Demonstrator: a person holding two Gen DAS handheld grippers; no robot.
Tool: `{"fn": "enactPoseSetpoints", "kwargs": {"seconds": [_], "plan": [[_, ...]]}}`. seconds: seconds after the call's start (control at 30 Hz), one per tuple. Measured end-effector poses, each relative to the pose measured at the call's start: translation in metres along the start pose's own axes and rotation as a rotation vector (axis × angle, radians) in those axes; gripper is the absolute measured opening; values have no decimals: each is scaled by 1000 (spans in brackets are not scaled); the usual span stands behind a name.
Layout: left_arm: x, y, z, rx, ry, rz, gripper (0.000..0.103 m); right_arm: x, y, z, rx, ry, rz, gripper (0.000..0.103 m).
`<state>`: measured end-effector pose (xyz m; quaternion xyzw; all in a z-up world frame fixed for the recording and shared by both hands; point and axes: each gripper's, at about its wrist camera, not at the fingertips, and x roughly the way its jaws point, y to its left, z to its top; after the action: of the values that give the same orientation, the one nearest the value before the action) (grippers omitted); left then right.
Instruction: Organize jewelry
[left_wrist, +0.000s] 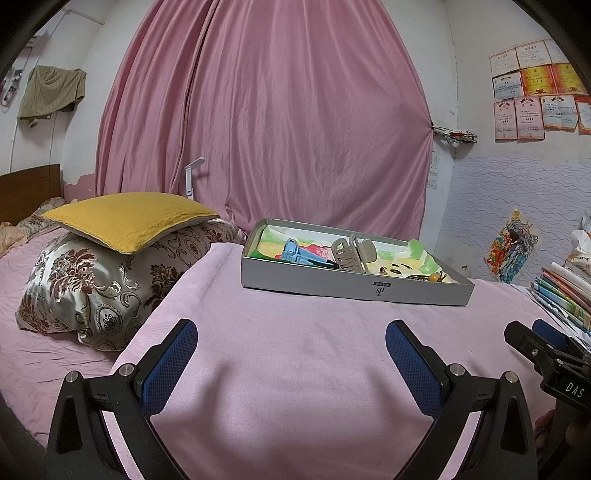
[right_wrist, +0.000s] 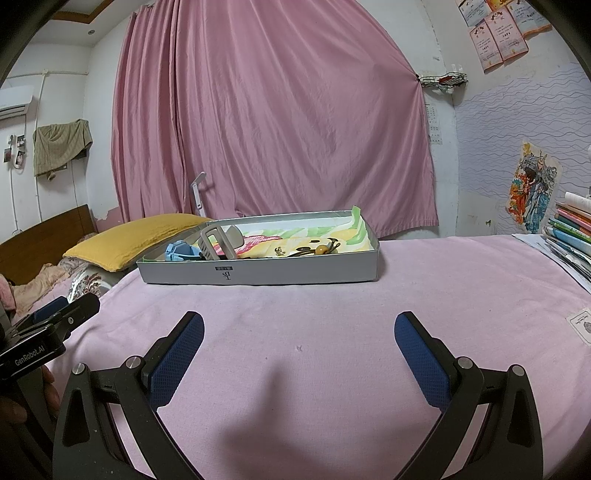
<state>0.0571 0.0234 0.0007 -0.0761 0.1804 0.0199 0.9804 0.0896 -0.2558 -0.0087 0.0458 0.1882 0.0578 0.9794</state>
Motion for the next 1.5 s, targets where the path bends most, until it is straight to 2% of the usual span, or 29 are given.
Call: {"fn": "enactPoseSetpoints", "kwargs": {"seconds": [0.8, 1.0, 1.5], "plan": [[1, -1, -2, 7, 4, -6, 102, 0, 1, 0, 1, 0, 1, 101], [1, 0, -2, -19, 13, -14, 102, 0, 1, 0, 1, 0, 1, 101], [2, -5, -1, 8, 11, 4, 102, 3, 10, -3, 5, -3, 0, 101]]}}
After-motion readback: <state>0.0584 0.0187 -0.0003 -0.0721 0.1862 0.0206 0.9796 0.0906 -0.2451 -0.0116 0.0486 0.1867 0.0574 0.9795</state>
